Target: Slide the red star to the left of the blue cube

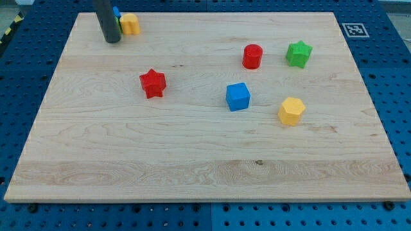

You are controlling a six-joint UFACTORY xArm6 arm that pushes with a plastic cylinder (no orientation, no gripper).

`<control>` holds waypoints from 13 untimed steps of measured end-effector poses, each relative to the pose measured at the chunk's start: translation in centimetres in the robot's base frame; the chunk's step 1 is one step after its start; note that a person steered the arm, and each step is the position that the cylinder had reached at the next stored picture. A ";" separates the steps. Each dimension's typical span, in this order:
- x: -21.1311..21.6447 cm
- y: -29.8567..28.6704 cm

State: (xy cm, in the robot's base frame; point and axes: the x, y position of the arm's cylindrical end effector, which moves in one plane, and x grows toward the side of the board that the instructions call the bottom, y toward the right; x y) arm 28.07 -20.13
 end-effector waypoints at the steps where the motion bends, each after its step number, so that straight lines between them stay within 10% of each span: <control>1: 1.3 0.8; 4: 7.6 17.6; 9: 7.6 17.5; 13: 9.9 0.1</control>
State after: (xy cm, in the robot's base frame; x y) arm 37.97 -20.08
